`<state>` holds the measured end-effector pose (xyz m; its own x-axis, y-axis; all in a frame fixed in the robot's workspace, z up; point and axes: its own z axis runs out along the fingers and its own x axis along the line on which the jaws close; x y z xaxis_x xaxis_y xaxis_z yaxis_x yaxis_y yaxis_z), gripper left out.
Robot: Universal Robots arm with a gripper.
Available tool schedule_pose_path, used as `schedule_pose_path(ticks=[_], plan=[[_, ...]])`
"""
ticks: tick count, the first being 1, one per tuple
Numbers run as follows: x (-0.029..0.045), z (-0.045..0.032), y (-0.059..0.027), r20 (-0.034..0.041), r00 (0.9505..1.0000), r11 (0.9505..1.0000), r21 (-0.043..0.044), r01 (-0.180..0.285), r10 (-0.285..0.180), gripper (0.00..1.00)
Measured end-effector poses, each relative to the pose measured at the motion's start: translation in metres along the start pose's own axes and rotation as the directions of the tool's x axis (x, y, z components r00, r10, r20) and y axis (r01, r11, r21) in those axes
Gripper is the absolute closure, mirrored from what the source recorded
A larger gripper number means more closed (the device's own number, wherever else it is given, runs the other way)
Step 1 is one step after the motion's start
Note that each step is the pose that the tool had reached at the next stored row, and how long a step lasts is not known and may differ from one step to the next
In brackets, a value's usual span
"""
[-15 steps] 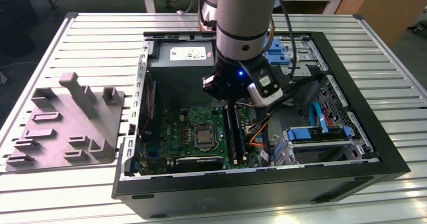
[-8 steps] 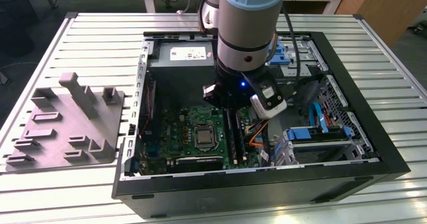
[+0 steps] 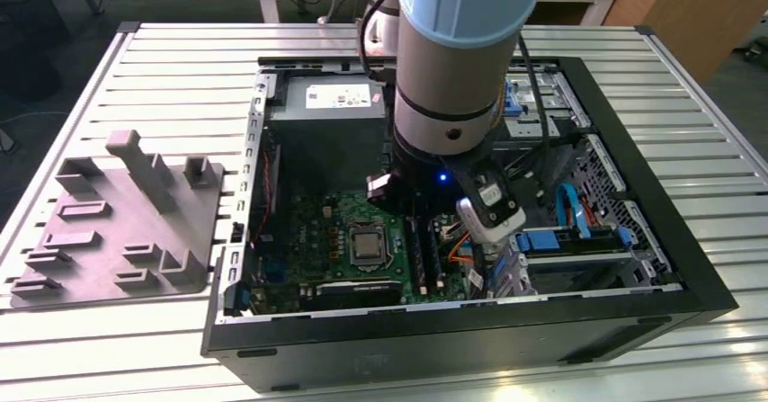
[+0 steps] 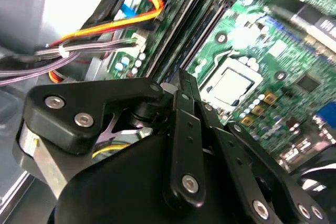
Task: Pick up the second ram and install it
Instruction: 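Press down the second ram until it locks into place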
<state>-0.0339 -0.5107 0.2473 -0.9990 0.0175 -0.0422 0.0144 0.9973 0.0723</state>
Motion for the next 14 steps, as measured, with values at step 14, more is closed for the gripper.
schedule_pose_path(ticks=[14], plan=[[-0.0002,0.0002,-0.0196,-0.0026,1.0,1.0,0.0029,0.0,0.0,0.9]])
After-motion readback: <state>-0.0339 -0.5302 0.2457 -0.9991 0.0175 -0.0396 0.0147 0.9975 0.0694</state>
